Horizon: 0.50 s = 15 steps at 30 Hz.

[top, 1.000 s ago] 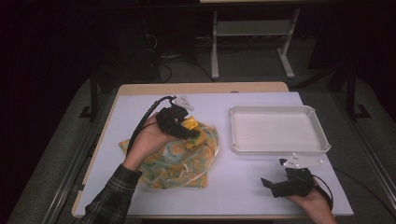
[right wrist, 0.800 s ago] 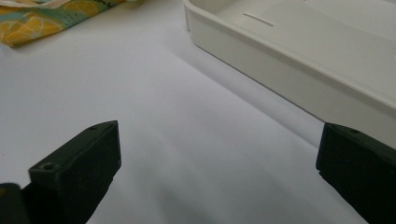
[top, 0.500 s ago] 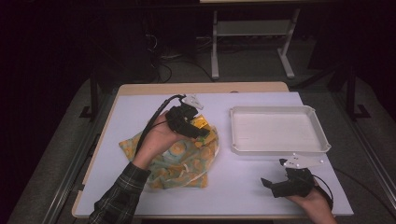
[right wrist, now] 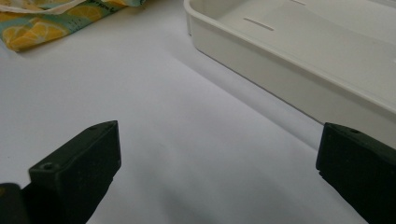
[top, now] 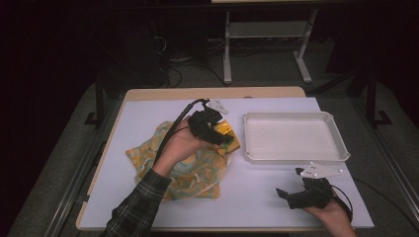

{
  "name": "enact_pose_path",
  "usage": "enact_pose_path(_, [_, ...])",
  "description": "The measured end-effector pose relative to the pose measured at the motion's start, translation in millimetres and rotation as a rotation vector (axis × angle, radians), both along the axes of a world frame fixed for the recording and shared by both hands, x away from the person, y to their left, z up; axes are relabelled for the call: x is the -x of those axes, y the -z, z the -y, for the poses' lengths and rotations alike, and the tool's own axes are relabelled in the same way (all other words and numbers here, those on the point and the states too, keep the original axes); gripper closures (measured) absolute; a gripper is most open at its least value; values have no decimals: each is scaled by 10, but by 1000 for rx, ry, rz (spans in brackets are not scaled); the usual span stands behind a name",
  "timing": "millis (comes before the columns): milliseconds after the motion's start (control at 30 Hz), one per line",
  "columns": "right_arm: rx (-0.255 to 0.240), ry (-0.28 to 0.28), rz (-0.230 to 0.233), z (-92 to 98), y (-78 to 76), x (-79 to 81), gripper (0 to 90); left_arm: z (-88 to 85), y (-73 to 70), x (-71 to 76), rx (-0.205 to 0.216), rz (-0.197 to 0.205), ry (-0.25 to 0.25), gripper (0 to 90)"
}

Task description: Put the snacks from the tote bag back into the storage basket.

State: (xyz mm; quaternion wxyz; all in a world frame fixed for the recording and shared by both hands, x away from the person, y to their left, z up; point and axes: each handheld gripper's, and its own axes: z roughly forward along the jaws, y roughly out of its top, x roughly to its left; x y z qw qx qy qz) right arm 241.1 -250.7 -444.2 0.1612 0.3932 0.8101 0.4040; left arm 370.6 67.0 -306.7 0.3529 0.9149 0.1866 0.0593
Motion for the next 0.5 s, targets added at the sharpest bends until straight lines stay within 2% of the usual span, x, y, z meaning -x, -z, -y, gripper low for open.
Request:
enact_pose_path(300, [1, -1, 2, 3, -4, -3, 0, 139, 14, -49, 20, -12, -5, 535])
enact_pose_path(500, [-6, 0, 1, 1, -9, -5, 0, 258, 9, -88, 15, -10, 5, 535])
